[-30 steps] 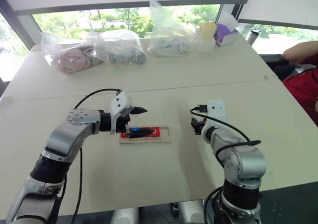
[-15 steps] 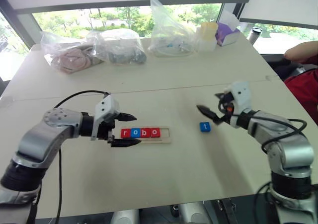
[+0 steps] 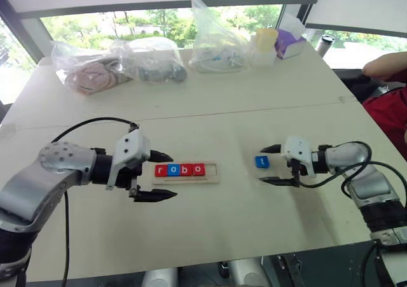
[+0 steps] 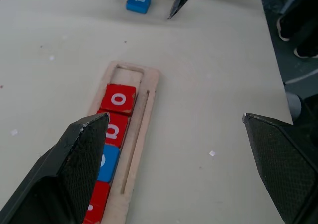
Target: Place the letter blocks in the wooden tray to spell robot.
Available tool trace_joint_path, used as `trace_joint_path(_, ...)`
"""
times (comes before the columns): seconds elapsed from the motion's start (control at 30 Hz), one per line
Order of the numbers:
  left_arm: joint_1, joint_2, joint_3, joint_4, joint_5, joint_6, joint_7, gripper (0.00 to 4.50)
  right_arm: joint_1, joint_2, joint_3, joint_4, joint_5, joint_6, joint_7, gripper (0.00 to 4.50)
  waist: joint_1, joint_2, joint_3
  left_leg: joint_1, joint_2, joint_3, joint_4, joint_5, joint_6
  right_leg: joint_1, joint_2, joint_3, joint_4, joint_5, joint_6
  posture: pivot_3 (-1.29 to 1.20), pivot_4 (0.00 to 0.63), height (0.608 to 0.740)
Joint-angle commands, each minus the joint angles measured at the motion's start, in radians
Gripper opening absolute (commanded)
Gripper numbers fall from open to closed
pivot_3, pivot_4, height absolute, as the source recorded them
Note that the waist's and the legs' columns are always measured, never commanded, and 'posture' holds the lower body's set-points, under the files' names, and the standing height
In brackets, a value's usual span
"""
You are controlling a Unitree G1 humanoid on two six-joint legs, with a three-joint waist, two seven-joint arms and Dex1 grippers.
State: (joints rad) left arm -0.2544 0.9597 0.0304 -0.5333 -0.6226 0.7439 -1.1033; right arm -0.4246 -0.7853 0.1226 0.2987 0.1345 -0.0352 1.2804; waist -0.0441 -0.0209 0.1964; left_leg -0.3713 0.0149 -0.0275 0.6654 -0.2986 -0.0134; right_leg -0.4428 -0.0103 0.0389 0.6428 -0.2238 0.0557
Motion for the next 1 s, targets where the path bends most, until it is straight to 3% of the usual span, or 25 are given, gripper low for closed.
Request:
trace_joint_path(0.03, 0.012, 0.008, 0.040, -0.040, -0.019, 0.007, 0.025, 4.50, -0.081, 0.017, 0.008, 0.118, -0.029, -0.105, 0.011, 4.47, -0.003, 0.000, 0.000, 0.001, 0.000, 0.000, 0.000, 0.000, 0.000, 0.000, 0.000, 0.000, 0.000, 0.000, 0.000, 0.00, 0.150, 0.740)
trace_joint_path(0.13, 0.014, 0.010, 0.034, -0.034, -0.005, -0.002, 0.034, 4.50, -0.121, 0.042, 0.016, 0.206, -0.041, -0.160, 0.005, 4.47, -0.001, 0.000, 0.000, 0.002, 0.000, 0.001, 0.001, 0.000, 0.000, 0.001, 0.000, 0.001, 0.001, -0.001, -0.003, 0.00, 0.150, 0.740)
trace_joint_path(0.37, 0.037, 0.033, 0.045, -0.016, 0.002, -0.010, 0.030, 4.50, -0.146, 0.070, 0.006, 0.269, -0.017, -0.161, 0.044, 1.19, 0.000, 0.000, 0.000, 0.004, 0.000, 0.001, 0.001, 0.000, 0.000, 0.003, 0.000, 0.002, 0.003, -0.001, -0.004, 0.00, 0.150, 0.740)
trace_joint_path(0.53, 0.062, 0.057, 0.051, 0.014, 0.010, -0.026, 0.011, 4.50, -0.140, 0.121, -0.024, 0.069, 0.104, 0.099, 0.023, 1.17, -0.001, 0.000, 0.000, 0.005, 0.000, 0.001, 0.001, 0.000, 0.000, 0.002, 0.000, 0.002, 0.004, -0.001, -0.004, 0.00, 0.150, 0.740)
trace_joint_path(0.73, 0.063, 0.064, 0.033, 0.028, 0.023, -0.044, 0.001, 4.50, -0.111, 0.222, 0.057, -0.218, 0.122, 0.284, -0.049, 1.17, 0.000, 0.000, 0.000, 0.005, 0.000, 0.000, 0.001, 0.000, 0.000, 0.002, 0.001, 0.002, 0.005, -0.001, -0.003, 0.00, 0.150, 0.740)
trace_joint_path(1.0, 0.086, 0.062, 0.025, 0.030, 0.050, -0.067, 0.001, 4.50, -0.149, 0.266, 0.181, -0.262, 0.049, 0.341, -0.076, 1.17, 0.002, 0.000, 0.000, 0.003, 0.000, 0.001, 0.001, 0.000, 0.000, 0.001, -0.001, 0.002, 0.004, -0.001, -0.004, 0.00, 0.150, 0.740)
